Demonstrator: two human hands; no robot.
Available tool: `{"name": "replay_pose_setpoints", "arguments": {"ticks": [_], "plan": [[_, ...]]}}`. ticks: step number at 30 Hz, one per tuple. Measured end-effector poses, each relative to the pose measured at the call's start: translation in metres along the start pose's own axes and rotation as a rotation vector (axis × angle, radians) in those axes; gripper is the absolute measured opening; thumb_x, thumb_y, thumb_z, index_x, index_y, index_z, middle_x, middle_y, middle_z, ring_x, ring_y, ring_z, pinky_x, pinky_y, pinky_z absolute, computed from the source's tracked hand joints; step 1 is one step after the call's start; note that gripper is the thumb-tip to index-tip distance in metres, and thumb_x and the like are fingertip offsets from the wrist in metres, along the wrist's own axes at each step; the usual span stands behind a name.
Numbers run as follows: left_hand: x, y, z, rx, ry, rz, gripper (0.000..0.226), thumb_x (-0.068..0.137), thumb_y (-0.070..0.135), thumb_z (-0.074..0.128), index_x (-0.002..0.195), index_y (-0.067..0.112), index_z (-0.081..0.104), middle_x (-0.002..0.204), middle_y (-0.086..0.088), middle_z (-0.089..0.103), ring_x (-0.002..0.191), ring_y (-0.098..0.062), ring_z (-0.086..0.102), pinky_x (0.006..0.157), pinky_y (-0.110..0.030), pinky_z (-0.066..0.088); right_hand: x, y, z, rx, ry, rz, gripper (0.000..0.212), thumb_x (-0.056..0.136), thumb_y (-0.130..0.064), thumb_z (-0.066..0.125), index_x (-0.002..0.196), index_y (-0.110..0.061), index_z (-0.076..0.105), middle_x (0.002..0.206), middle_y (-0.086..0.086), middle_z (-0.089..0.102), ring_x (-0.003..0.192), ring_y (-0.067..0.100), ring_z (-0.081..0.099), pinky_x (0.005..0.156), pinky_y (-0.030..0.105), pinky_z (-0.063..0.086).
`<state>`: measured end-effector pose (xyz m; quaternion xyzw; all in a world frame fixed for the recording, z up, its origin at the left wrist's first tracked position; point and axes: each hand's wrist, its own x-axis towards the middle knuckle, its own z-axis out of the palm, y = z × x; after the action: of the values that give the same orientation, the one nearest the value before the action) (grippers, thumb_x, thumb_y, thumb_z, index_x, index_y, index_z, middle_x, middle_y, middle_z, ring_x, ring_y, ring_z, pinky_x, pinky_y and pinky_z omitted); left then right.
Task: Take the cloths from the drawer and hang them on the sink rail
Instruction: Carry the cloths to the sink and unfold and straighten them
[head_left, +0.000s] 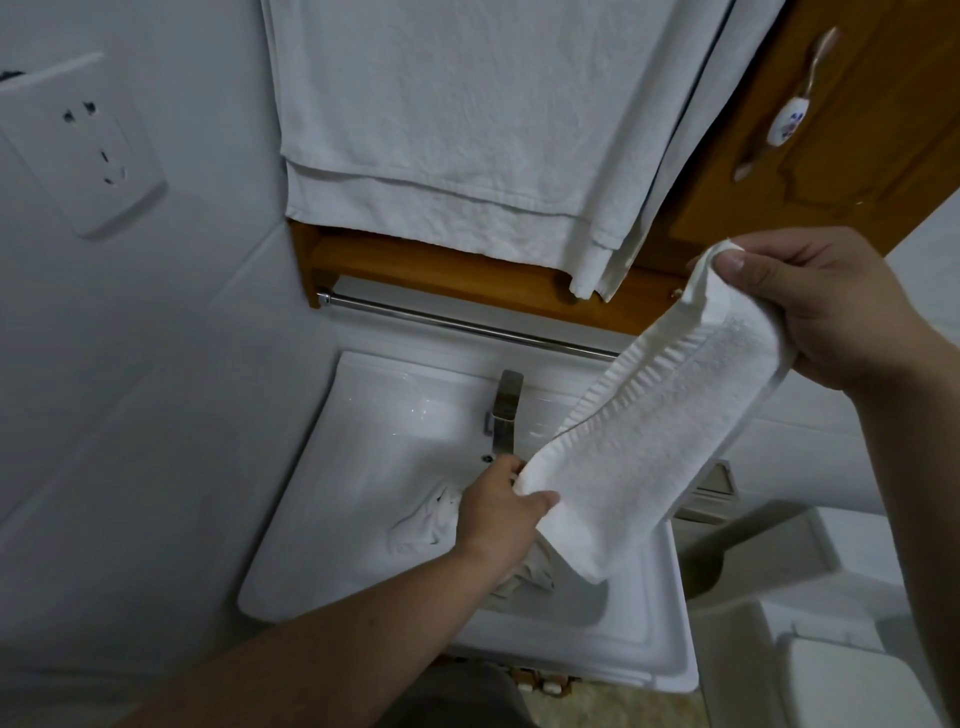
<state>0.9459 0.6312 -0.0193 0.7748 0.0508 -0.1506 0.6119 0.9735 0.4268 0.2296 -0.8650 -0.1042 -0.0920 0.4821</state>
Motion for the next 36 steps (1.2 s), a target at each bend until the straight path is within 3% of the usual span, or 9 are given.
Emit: {"name": "replay_pose_setpoints", "arguments": {"ticks": [4,7,12,19,22,25,28,31,36], "plan": [[0.004,0.001,-0.006,-0.051,-0.051,0.012,0.052,0.077,0.024,0.081,0.123,0.036,0.061,0.108,0.015,0.067,0.094,-0.009,0.065,0.074,-0.019,0.054,-0.002,0.001,0.000,0.052,-0.093,-0.030,0.019,0.085,-0.038,0.060,0.087,-0.037,0.079,0.088,0.001,0.075,0.077,0.018,0.069,0.064,0.022,0.057],[0.010,0.001,-0.007,0.033,-0.106,0.029,0.047,0.073,0.030,0.083,0.117,0.034,0.066,0.103,0.014,0.070,0.092,-0.011,0.067,0.083,-0.026,0.056,0.000,-0.002,0.001,0.097,-0.127,-0.056,0.019,0.084,-0.034,0.062,0.089,-0.033,0.080,0.090,0.004,0.076,0.080,0.022,0.070,0.068,0.028,0.057],[0.018,0.003,-0.005,0.100,-0.100,0.039,0.072,0.070,0.034,0.085,0.135,0.033,0.055,0.099,0.013,0.063,0.090,-0.004,0.061,0.079,-0.016,0.047,0.003,-0.009,0.003,0.108,-0.164,-0.093,0.012,0.082,-0.040,0.073,0.089,-0.033,0.080,0.091,0.003,0.077,0.081,0.021,0.072,0.068,0.028,0.059],[0.022,0.007,0.001,0.226,-0.147,0.170,0.025,0.075,0.037,0.081,0.098,0.028,0.076,0.082,0.018,0.059,0.080,-0.007,0.062,0.073,-0.022,0.052,0.005,-0.015,0.005,0.111,-0.196,-0.130,0.015,0.084,-0.030,0.066,0.088,-0.034,0.080,0.093,-0.001,0.077,0.088,0.019,0.072,0.073,0.025,0.057],[0.020,0.003,0.005,0.305,-0.108,0.227,0.020,0.078,0.037,0.078,0.092,0.023,0.077,0.083,0.016,0.052,0.081,-0.008,0.056,0.064,-0.012,0.040,0.004,-0.020,0.006,0.111,-0.193,-0.123,0.014,0.083,-0.037,0.067,0.089,-0.034,0.080,0.093,-0.003,0.077,0.088,0.016,0.072,0.072,0.023,0.057],[0.017,0.000,0.007,0.298,-0.069,0.252,0.029,0.077,0.039,0.079,0.100,0.022,0.076,0.101,0.013,0.048,0.095,-0.005,0.049,0.078,-0.008,0.037,0.004,-0.021,0.006,0.102,-0.174,-0.115,0.020,0.081,-0.050,0.072,0.091,-0.035,0.079,0.094,-0.004,0.077,0.088,0.018,0.072,0.075,0.026,0.058],[0.016,0.000,0.007,0.329,-0.125,0.264,0.034,0.082,0.035,0.075,0.114,0.023,0.071,0.117,0.012,0.044,0.112,-0.008,0.044,0.097,-0.018,0.036,0.006,-0.018,0.005,0.059,-0.144,-0.108,0.016,0.084,-0.039,0.064,0.091,-0.038,0.079,0.095,-0.004,0.077,0.089,0.020,0.071,0.076,0.029,0.059],[0.015,0.005,0.005,0.308,-0.088,0.270,0.025,0.092,0.023,0.064,0.116,0.019,0.069,0.120,0.006,0.053,0.106,-0.011,0.053,0.089,-0.017,0.038,0.005,-0.020,0.006,0.056,-0.149,-0.101,0.021,0.080,-0.054,0.068,0.091,-0.039,0.079,0.095,-0.005,0.077,0.089,0.019,0.071,0.076,0.028,0.059],[0.015,0.011,0.001,0.210,0.112,0.254,0.003,0.093,0.032,0.062,0.095,0.030,0.064,0.096,0.012,0.066,0.087,-0.005,0.061,0.072,-0.018,0.048,0.008,-0.019,0.004,0.028,-0.149,-0.093,0.030,0.073,-0.067,0.068,0.090,-0.044,0.077,0.096,-0.008,0.076,0.090,0.021,0.071,0.076,0.032,0.058]]}}
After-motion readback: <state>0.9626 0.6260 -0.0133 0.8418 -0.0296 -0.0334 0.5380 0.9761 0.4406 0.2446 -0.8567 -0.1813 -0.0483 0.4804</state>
